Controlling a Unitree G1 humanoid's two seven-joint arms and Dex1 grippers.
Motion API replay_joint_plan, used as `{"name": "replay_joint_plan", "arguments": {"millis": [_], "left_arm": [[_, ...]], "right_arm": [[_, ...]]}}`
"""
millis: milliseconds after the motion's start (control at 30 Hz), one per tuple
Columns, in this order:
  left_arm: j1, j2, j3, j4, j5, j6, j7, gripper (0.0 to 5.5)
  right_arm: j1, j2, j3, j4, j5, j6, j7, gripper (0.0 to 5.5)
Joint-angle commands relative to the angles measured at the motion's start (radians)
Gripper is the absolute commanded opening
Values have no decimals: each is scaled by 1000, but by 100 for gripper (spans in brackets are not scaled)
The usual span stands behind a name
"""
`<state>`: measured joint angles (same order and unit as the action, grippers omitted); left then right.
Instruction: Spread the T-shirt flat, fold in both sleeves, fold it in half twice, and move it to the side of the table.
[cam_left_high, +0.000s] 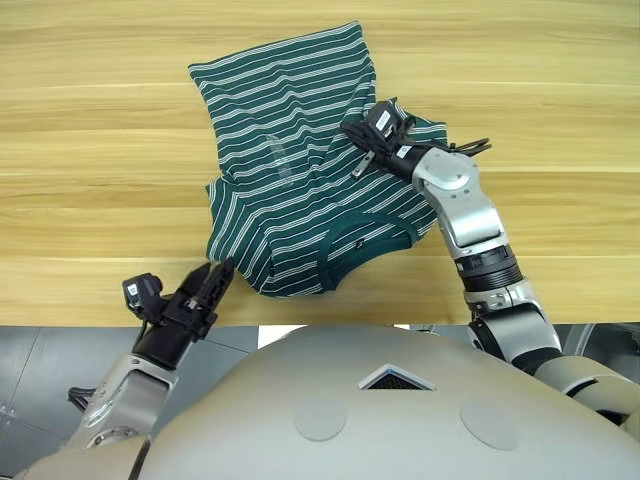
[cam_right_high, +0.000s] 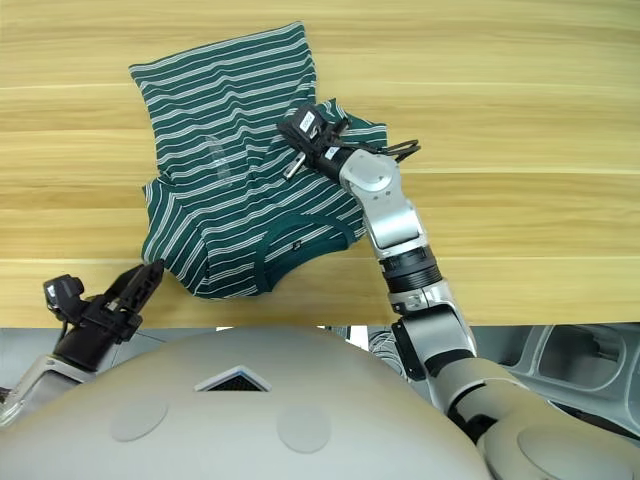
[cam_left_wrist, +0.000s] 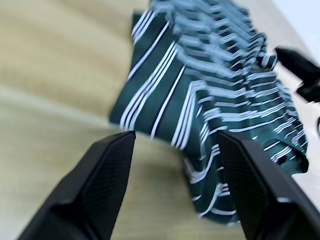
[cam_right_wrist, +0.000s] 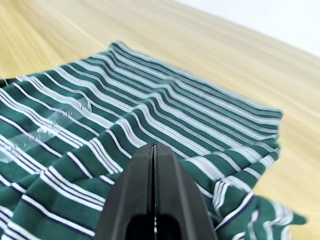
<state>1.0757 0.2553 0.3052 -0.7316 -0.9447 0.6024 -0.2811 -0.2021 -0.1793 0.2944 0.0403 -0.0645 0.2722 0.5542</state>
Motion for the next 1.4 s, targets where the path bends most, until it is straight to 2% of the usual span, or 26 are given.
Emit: {"name": "replay_joint_plan", "arguments": {"millis": [33, 167, 400, 500, 933, 1233, 1400], "left_arm": [[-23, -12, -45, 59, 32, 21, 25, 291], [-23, -17, -66, 64, 48, 14, 23, 291], [15, -14, -60, 18, -18, 19, 23, 291], [13, -13, -48, 26, -54, 28, 31, 291], [-122, -73, -10, 222, -146, 46, 97, 291], [-146, -121, -42, 257, -131, 35, 98, 291], [-143, -145, -69, 256, -114, 21, 102, 291]], "right_arm": [[0, -38, -24, -45, 0, 15, -8, 3], [26, -103, -34, -10, -16, -21, 5, 3], [119, -310, -211, -49, 84, -88, 116, 3], [136, -349, -226, -35, 89, -110, 143, 3], [205, -331, -189, 47, 76, -169, 138, 3], [92, -281, -166, 299, 32, -220, 73, 3], [112, -308, -173, 384, 21, -254, 54, 3]]}}
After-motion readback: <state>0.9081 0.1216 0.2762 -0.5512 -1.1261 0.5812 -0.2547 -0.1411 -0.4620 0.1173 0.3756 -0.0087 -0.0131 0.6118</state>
